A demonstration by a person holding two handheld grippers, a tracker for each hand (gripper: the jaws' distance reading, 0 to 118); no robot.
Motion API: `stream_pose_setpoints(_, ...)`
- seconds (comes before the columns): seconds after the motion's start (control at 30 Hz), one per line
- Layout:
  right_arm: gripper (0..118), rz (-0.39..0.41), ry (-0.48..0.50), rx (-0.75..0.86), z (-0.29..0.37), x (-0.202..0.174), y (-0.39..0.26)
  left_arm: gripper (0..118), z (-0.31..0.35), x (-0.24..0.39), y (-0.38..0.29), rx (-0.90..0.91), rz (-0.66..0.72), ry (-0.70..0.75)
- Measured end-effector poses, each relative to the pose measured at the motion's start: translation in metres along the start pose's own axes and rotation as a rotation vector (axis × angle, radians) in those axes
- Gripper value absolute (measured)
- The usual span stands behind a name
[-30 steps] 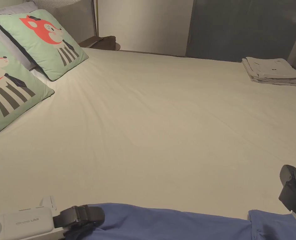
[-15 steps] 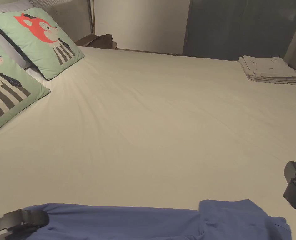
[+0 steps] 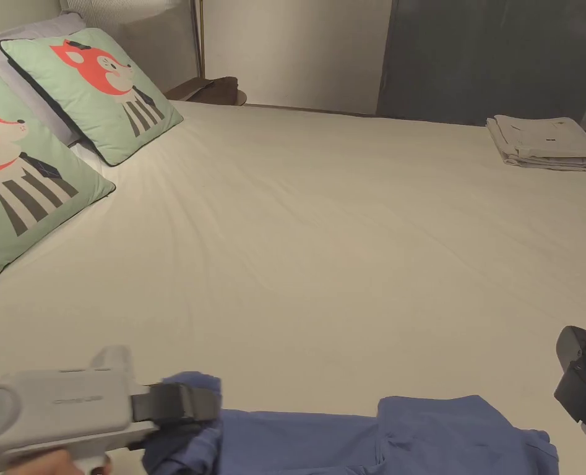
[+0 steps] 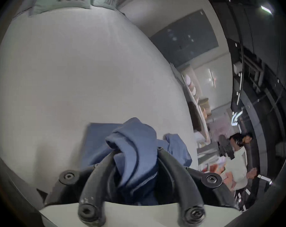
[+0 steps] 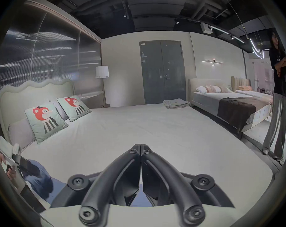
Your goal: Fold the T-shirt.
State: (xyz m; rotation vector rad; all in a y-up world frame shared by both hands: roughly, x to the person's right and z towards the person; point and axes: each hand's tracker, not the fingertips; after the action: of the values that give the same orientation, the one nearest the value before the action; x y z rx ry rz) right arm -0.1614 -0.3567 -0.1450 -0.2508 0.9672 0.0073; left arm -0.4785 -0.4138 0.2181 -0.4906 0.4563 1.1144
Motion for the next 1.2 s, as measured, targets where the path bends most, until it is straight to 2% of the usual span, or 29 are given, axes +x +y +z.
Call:
stream_pose_setpoints(0.1, 0, -0.02, -0.016, 0.006, 0.006, 0.014, 0.0, 12, -0.05, 0.026, -0.011, -0.054, -0.075, 0.058)
stream_pose_setpoints(0.23, 0, -0.047, -0.048, 0.012, 0.016, 0.034, -0.003, 12, -0.11, 0.048, -0.027, -0.11, -0.086, 0.09)
stream_pose_setpoints(0.37, 0, -0.066, -0.076, 0.013, 0.023, 0.051, -0.005, 12, -0.146, 0.075, -0.048, -0.116, -0.161, 0.173)
stream_pose_setpoints(0.43, 0, -0.075, -0.089, 0.012, 0.025, 0.057, -0.007, 27, -0.15, 0.076, -0.05, -0.1, -0.159, 0.173)
stream_pose_setpoints(0.47, 0, -0.083, -0.095, 0.012, 0.026, 0.06, -0.008, 40, -0.147, 0.075, -0.049, -0.082, -0.137, 0.129)
stream_pose_setpoints(0.5, 0, -0.091, -0.098, 0.011, 0.027, 0.063, -0.009, 61, -0.139, 0.083, -0.054, -0.072, -0.121, 0.071)
stream_pose_setpoints(0.53, 0, -0.093, -0.101, 0.009, 0.028, 0.065, -0.01, 77, -0.131, 0.084, -0.054, -0.052, -0.118, 0.024)
stream_pose_setpoints(0.57, 0, -0.096, -0.104, 0.008, 0.028, 0.067, -0.01, 90, -0.122, 0.084, -0.055, -0.015, -0.128, -0.01)
stream_pose_setpoints(0.6, 0, -0.101, -0.105, 0.007, 0.029, 0.068, -0.011, 97, -0.111, 0.084, -0.056, 0.044, -0.15, -0.027)
stream_pose_setpoints(0.67, 0, -0.112, -0.104, 0.005, 0.028, 0.071, -0.014, 96, -0.086, 0.086, -0.061, 0.175, -0.204, 0.017)
stream_pose_setpoints(0.7, 0, -0.114, -0.103, 0.002, 0.028, 0.071, -0.015, 84, -0.076, 0.085, -0.064, 0.26, -0.227, 0.066)
stream_pose_setpoints(0.73, 0, -0.119, -0.1, 0.001, 0.028, 0.072, -0.016, 63, -0.07, 0.083, -0.066, 0.336, -0.254, 0.126)
stream_pose_setpoints(0.8, 0, -0.127, -0.093, -0.004, 0.027, 0.072, -0.018, 1, -0.067, 0.09, -0.079, 0.406, -0.333, 0.253)
stream_pose_setpoints(0.87, 0, -0.132, -0.085, -0.009, 0.026, 0.071, -0.021, 1, -0.076, 0.086, -0.085, 0.382, -0.374, 0.377)
stream_pose_setpoints(1.13, 0, -0.142, -0.075, -0.012, 0.027, 0.071, -0.024, 1, -0.137, 0.104, -0.134, 0.18, -0.515, 0.385)
stream_pose_setpoints(1.2, 0, -0.142, -0.079, -0.009, 0.029, 0.072, -0.022, 1, -0.153, 0.109, -0.143, 0.146, -0.532, 0.342)
